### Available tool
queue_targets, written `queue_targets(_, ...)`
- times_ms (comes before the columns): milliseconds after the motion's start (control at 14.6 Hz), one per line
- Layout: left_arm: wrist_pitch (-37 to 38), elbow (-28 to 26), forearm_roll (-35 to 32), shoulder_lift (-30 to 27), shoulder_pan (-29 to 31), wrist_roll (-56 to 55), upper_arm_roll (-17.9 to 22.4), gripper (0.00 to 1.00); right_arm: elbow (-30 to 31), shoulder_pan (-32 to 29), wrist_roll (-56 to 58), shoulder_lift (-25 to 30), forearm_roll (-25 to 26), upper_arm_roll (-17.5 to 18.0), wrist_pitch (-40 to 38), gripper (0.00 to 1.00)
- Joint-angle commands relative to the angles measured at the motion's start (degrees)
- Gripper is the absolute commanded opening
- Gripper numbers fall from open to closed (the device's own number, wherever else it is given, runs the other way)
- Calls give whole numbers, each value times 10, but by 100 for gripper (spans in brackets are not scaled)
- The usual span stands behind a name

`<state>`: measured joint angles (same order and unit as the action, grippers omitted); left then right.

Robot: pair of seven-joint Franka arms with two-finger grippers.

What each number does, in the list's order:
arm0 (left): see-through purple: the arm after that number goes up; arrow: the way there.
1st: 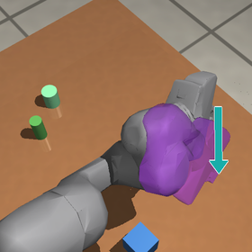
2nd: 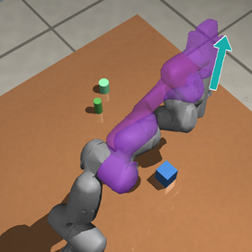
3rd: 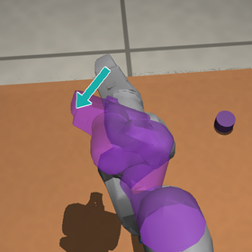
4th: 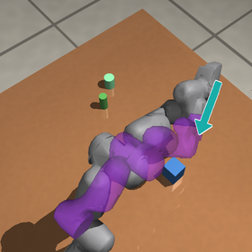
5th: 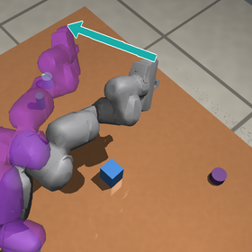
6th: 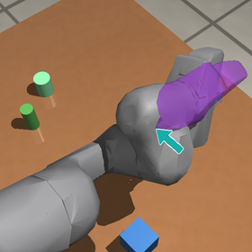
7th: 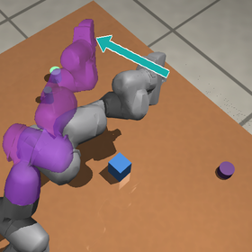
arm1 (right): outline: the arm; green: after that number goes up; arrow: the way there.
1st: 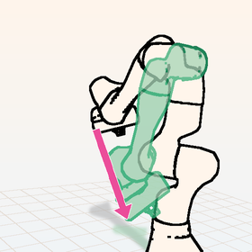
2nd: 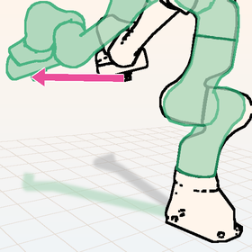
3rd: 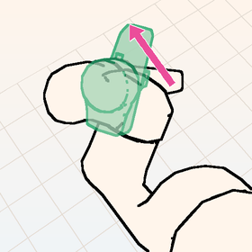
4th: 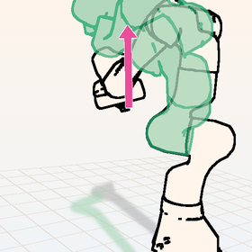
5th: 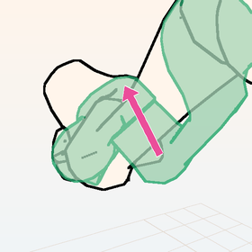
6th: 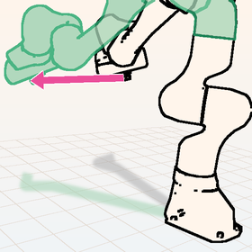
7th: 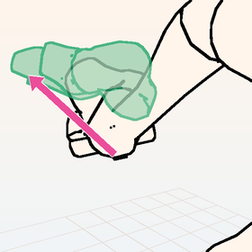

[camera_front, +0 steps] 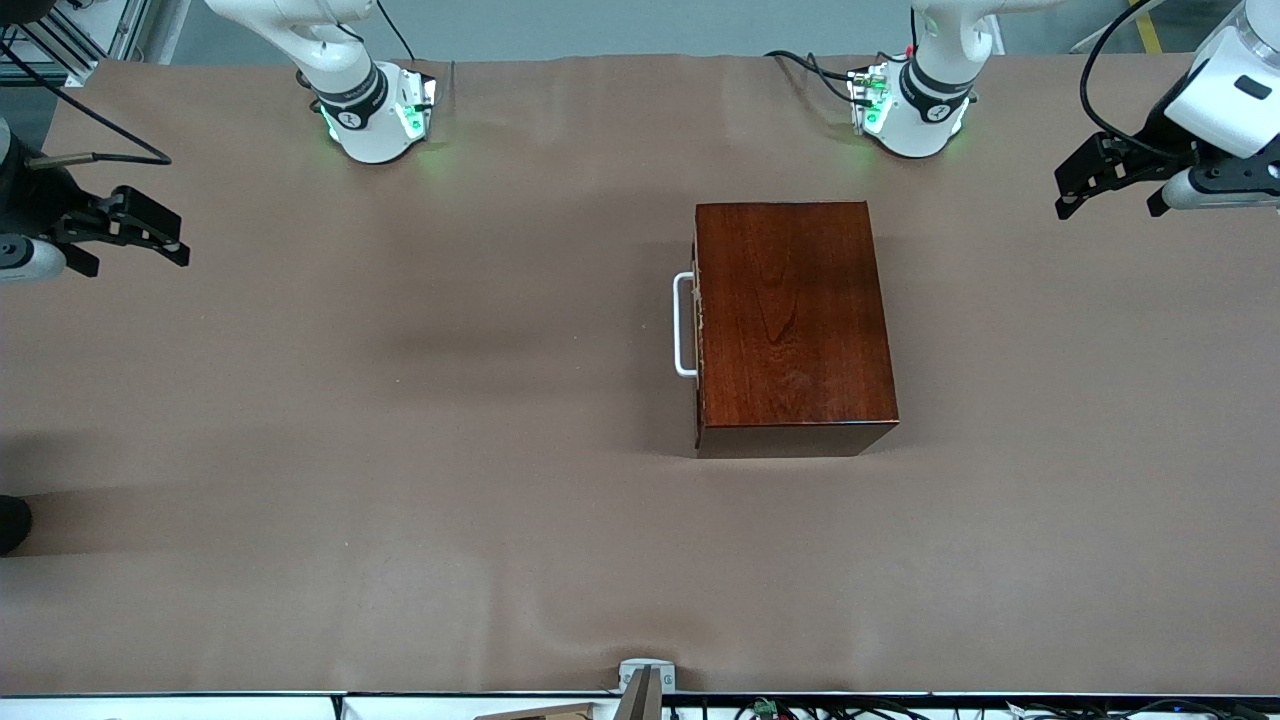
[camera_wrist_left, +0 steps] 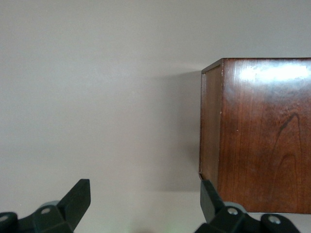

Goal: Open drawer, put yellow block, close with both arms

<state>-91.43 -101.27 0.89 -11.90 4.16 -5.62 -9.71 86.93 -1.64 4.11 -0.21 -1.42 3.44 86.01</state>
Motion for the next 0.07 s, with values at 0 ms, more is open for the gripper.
queue_targets(0, 21, 8, 14, -1, -6, 12, 7, 100, 3, -6, -1, 5, -6, 4, -3, 100)
